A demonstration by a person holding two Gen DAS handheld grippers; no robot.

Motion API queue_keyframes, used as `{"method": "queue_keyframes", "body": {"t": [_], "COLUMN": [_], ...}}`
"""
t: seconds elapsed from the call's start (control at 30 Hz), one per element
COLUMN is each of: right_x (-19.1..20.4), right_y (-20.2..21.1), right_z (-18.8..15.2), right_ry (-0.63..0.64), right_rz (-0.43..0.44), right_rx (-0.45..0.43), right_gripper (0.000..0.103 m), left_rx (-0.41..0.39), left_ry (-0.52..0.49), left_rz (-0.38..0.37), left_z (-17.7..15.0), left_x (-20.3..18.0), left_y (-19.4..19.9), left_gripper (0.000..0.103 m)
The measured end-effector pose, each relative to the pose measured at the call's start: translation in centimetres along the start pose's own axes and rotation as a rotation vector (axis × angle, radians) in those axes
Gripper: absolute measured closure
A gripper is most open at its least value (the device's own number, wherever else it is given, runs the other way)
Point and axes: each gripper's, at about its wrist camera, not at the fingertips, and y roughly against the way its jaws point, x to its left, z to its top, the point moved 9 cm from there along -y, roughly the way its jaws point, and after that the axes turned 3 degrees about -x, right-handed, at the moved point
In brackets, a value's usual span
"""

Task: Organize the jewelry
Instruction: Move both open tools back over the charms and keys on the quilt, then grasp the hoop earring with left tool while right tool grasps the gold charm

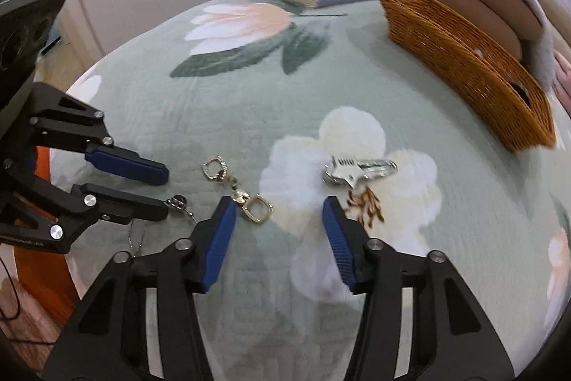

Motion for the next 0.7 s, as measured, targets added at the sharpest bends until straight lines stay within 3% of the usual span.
{"method": "queue_keyframes", "body": {"t": [0.13, 0.2, 0.33, 0.43, 0.7], "right_x": [0.8, 1.6, 2.4, 2.7, 2.6], "right_y": [-0.5, -0.6, -0.8, -0.6, 0.6], "right_z": [0.7, 1.0, 1.2, 1.1, -0.2], "right_ry": [0.065, 0.103, 0.139, 0.141, 0.136], "right_rz": [0.022, 0.037, 0.060, 0.077, 0.033], "right_rx": [-0.005, -0.010, -0.019, -0.034, -0.051], "right_gripper": [0.057, 0.068, 0.076, 0.090, 0.093], "left_rx": [0.001, 0.000, -0.001, -0.002, -0.001], "left_ry": [0.002, 0.002, 0.003, 0.002, -0.023], "left_rz": [0.002, 0.005, 0.010, 0.014, 0.058], "left_z": [0.1, 0.1, 0.0, 0.0, 0.0], "left_x": [0.1, 0.0, 0.0, -0.1, -0.4], "left_y": [-0.1, -0.2, -0.2, -0.3, -0.6], "left_gripper": [0.082, 0.082, 0.082, 0.082, 0.082]}}
